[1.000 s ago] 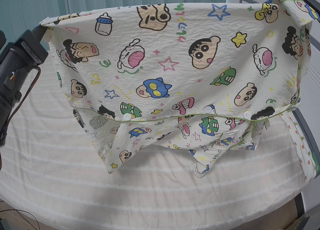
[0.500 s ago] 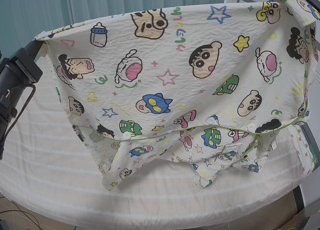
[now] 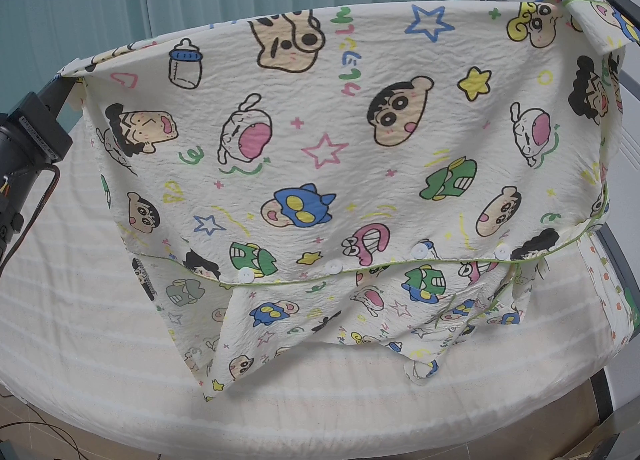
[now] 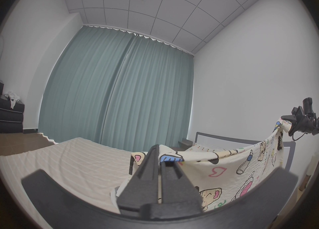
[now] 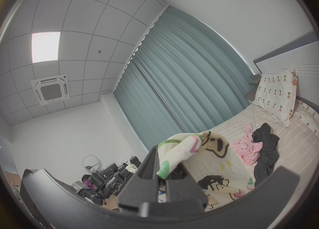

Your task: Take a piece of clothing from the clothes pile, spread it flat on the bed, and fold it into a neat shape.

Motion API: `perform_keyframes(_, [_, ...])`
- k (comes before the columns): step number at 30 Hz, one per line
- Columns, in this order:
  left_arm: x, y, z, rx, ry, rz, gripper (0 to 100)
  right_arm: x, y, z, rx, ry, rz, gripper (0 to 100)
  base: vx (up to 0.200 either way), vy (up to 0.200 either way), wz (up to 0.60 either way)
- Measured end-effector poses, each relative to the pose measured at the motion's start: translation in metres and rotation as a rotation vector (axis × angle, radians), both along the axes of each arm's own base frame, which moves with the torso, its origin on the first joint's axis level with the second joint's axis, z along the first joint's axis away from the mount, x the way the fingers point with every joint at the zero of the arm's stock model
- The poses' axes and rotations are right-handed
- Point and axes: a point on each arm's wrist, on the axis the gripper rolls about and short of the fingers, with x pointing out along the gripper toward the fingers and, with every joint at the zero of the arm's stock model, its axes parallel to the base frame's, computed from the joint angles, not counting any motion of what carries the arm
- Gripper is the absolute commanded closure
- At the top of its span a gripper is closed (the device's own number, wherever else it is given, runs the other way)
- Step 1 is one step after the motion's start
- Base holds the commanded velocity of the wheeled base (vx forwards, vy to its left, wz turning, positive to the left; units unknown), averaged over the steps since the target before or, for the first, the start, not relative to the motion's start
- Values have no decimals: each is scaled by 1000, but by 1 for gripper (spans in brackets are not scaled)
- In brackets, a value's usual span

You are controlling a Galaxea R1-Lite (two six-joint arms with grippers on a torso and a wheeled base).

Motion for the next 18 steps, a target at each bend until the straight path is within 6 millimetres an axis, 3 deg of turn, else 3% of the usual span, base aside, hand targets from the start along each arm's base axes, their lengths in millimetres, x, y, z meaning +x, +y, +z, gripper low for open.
perform_keyframes(18, [5,10,9,3,-5,62,100,8,5,-5,-18,23,5,100,0,200,0])
